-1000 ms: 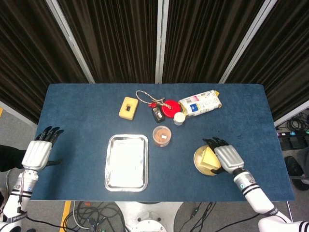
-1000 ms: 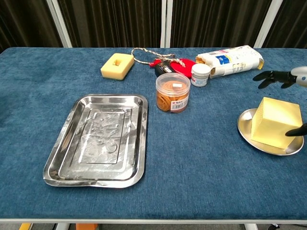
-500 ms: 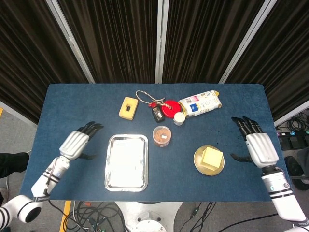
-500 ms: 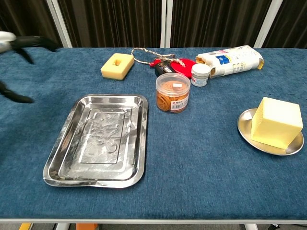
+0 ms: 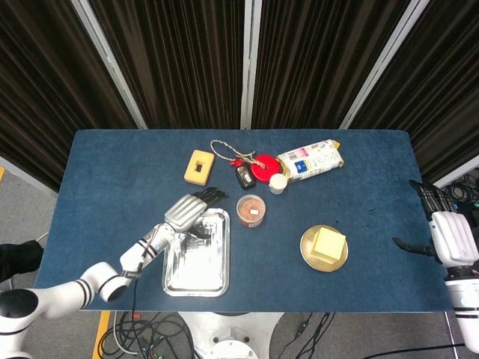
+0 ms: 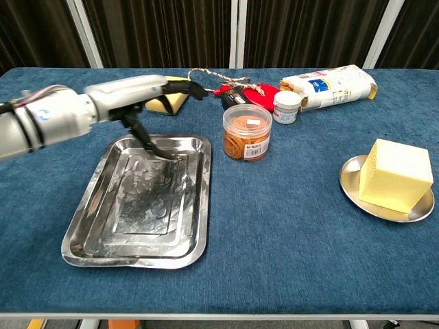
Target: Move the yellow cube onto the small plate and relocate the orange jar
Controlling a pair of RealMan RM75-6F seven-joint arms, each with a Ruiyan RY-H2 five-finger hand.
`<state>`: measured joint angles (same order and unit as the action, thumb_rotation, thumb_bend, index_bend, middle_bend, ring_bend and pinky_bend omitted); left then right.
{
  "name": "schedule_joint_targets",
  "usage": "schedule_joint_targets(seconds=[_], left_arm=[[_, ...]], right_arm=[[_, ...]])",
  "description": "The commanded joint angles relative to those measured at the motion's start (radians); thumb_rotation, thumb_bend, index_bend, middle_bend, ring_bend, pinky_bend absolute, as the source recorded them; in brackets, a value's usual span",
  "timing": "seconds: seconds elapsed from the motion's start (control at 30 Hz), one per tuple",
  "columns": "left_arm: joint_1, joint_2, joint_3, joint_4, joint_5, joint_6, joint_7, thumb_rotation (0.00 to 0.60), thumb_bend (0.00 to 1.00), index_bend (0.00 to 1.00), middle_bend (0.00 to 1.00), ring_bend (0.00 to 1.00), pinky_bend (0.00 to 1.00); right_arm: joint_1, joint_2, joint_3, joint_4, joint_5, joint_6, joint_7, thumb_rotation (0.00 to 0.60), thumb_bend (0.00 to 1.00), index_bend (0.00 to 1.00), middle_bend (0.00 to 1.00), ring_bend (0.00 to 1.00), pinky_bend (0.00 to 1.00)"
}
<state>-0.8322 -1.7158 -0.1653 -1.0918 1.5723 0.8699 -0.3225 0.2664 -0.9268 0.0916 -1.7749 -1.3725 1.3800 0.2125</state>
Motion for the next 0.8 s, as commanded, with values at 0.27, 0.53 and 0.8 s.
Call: schedule_joint_targets(seconds=[0.27,0.53,0.8], left_arm=[[-0.156,-0.112,-0.019,0.161,0.011,-0.059,-0.109,0.6,0.01,0.1,0.09,0.05,0.25],[-0.257,-0.152,-0.008,0.242,0.035,-0.086,-0.151,0.6,0.01,0.1,0.09,0.05,0.25],[-0.318,-0.179,0.026,0.326,0.034,-0.139,-0.194,0.6,0.01,0.12,0.11,0.05,0.25]], right_arm=[[-0.028,-0.005,0.016,0.062,0.002,-0.006,0.069,0.6,0.01,0.0,0.08,0.0,0.07],[-0.039,-0.008,0.023,0.092,0.003,-0.019,0.1,0.6,0.01,0.0,0.08,0.0,0.07],[-0.048,-0.014,0.03,0.119,0.003,-0.028,0.124,0.6,0.01,0.0,0.08,0.0,0.07]])
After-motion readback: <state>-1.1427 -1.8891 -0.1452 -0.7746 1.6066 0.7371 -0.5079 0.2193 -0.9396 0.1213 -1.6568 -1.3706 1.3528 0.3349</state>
